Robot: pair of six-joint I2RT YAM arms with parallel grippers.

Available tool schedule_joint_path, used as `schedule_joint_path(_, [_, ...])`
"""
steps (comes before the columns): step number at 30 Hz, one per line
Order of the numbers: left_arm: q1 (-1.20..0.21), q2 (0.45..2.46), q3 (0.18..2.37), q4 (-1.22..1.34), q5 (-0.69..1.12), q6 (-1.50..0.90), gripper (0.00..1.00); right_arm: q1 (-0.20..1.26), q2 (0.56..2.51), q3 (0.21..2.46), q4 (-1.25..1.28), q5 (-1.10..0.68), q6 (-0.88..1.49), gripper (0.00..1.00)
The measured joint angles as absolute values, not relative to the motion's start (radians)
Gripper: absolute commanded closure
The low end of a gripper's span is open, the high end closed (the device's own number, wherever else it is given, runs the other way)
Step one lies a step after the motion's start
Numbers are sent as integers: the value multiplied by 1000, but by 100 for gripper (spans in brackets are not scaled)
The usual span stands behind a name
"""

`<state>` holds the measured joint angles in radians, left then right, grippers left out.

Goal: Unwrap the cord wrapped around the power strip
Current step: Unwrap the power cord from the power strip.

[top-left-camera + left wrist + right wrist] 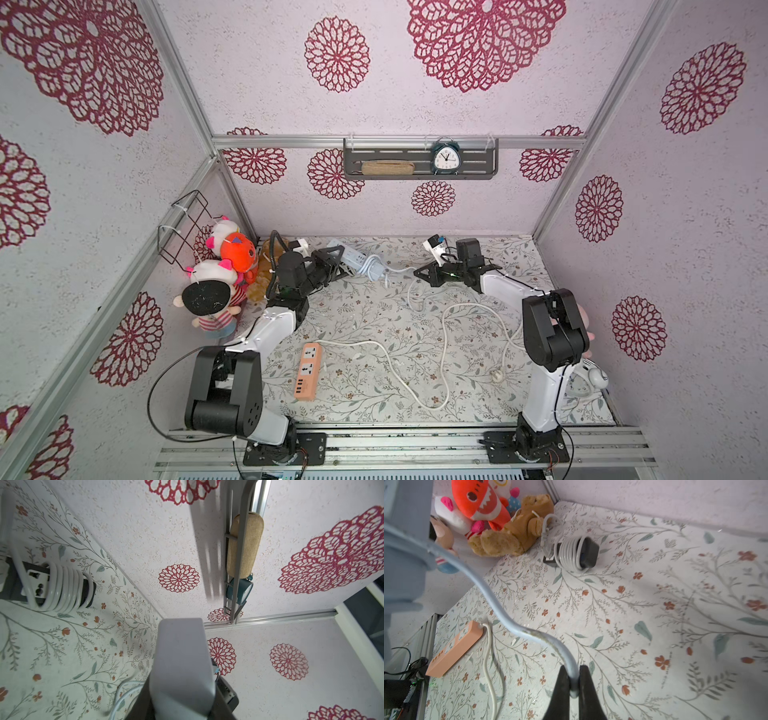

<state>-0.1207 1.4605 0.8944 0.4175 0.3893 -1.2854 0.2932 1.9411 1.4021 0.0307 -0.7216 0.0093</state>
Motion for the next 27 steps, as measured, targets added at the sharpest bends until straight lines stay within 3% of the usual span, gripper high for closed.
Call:
schedule_joint_path(8, [-136, 1565, 931, 356, 208, -1142, 100, 272, 1739, 1343, -28, -743, 27, 100])
schedule_joint_path(14, [-166, 1699, 988, 421, 80, -1128, 100, 416, 1621, 1285, -124, -772, -61, 100])
schedule_joint_path(18, [-177, 1737, 1021, 490, 16, -1137, 100, 489, 1653, 1211, -168, -783, -104, 100])
schedule_joint_path(27, [-176, 1708, 1034, 608, 16, -1217, 100, 470, 1845, 1219, -216, -646, -157, 100])
